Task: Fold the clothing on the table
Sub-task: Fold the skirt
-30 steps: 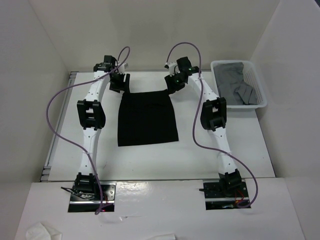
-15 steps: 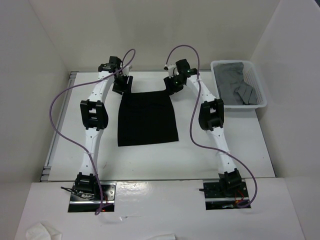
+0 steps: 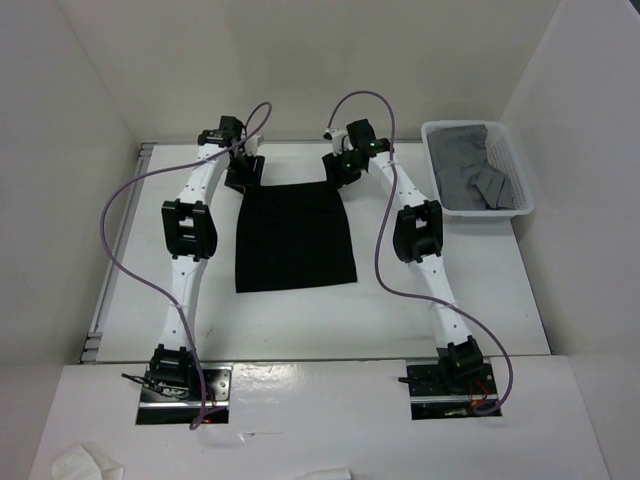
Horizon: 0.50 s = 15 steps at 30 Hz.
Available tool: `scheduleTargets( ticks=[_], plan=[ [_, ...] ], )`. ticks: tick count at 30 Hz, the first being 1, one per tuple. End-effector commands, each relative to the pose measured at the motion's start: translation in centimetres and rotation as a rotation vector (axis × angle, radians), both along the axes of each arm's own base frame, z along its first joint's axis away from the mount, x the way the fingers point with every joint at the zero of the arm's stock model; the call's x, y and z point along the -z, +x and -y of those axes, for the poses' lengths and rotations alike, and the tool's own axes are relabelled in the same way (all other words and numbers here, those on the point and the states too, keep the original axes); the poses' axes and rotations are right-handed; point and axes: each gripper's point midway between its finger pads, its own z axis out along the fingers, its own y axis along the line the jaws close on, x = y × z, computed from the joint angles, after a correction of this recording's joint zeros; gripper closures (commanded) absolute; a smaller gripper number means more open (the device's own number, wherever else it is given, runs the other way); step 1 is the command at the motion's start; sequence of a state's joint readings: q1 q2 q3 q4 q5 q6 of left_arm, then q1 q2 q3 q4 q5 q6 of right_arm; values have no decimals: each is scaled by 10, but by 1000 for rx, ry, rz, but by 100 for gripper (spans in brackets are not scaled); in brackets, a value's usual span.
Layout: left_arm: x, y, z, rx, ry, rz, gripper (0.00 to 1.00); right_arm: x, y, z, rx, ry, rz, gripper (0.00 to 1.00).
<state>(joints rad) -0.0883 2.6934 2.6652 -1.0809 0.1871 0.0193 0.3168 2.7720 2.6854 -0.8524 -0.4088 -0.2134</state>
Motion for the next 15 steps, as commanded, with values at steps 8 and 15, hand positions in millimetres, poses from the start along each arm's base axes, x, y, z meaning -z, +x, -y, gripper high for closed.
scheduleTargets(
  ticks=[8, 15],
  plan=[
    [11, 5, -17, -22, -19, -14, 40, -11, 7, -18, -19, 40, 46, 45],
    [15, 5, -22, -20, -54, -24, 54, -8, 8, -22, -10, 32, 54, 54]
  ],
)
